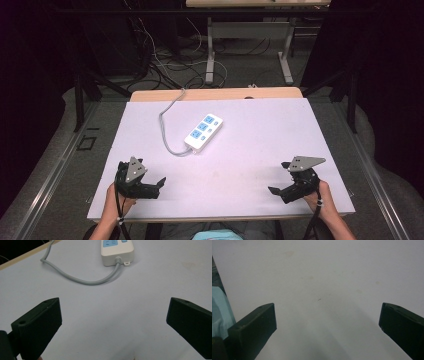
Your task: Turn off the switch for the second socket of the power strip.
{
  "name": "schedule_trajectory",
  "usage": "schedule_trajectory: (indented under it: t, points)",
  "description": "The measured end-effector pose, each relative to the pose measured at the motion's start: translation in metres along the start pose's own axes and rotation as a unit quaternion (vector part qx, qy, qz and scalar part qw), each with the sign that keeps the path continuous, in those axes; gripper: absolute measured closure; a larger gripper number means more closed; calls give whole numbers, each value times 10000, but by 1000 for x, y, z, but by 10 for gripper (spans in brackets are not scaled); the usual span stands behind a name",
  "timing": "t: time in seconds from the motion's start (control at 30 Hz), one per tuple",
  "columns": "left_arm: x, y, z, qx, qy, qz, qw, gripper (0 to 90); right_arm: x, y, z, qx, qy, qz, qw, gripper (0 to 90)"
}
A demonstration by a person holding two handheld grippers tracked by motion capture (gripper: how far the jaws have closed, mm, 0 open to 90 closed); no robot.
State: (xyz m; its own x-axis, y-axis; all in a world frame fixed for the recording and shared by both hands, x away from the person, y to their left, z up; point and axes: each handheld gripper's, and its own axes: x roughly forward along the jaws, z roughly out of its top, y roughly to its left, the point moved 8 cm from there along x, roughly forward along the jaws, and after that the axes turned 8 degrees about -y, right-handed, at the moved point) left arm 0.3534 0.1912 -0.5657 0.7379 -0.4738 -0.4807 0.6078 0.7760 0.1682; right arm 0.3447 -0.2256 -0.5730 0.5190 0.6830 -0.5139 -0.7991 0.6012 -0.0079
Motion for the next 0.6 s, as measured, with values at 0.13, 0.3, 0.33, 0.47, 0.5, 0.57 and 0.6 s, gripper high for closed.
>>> schedule_trajectory:
  t: [0.13,0.3,0.33,0.47,0.5,0.57,0.6]
  points:
    - [2,-2,3,-42,-45,-1,10000,1,1,0,0,-36,-36,10,10000,9]
    - [5,0,5,-6,-27,47,10000,1,1,0,0,-128,-11,12,9999,10]
    - [6,0,5,-27,-22,42,10000,1,1,0,0,-128,-11,12,9999,10]
    - [8,3,6,46,-3,106,9999,1,2,0,0,-141,-2,30,9999,12]
    - [8,2,6,26,34,72,10000,1,2,0,0,-140,-4,32,9999,12]
    - [12,1,7,-14,44,48,10000,1,2,1,-1,-97,44,47,9999,14]
    - [12,1,7,-14,44,48,10000,1,2,1,-1,-123,41,49,9999,16]
